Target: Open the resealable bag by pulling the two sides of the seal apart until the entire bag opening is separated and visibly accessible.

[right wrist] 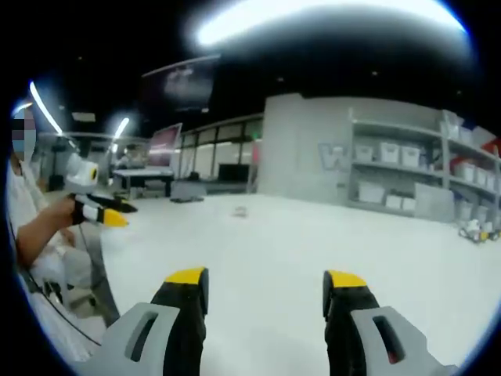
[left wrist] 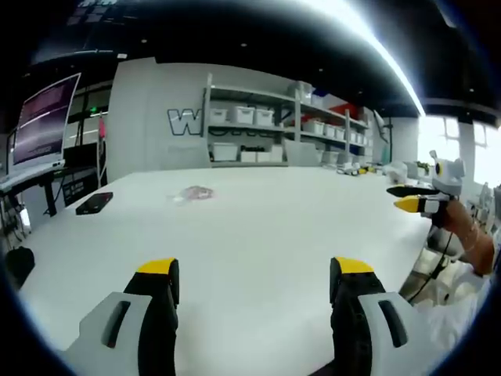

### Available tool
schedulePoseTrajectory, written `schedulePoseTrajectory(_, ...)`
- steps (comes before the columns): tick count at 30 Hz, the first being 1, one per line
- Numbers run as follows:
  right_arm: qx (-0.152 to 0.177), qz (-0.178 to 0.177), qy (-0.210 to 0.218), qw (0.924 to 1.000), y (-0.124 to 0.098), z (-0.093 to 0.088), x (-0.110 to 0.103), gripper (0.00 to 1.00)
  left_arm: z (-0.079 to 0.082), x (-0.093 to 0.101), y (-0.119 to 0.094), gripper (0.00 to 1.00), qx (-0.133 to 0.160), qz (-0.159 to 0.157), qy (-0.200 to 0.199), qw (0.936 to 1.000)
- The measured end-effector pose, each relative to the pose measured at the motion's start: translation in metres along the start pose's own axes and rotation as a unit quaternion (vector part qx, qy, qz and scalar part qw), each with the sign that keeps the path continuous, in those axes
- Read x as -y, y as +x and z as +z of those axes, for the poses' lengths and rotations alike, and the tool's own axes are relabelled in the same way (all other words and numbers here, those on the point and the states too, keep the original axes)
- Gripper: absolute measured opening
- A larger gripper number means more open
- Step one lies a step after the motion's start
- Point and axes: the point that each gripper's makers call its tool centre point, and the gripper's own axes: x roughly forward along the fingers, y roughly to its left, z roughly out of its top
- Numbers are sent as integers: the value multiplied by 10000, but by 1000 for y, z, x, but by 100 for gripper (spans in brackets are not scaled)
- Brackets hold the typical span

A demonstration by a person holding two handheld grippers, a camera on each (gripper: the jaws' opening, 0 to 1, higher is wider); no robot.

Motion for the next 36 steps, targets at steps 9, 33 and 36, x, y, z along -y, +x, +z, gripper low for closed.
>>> schedulePoseTrajectory(9, -8, 18, -9, 10000, 0, 0, -1, 58, 0, 1, 0, 78, -19, -14, 15, 10000)
schedulePoseTrajectory(33, -12, 55, -14, 10000, 1, -1, -3, 58, -3, 4, 1, 76, -104, -69, 77, 9999)
schedulePoseTrajectory(36, -2, 58, -19, 10000, 0, 0, -4, 58, -3, 3, 0, 76, -100, -69, 76, 9999)
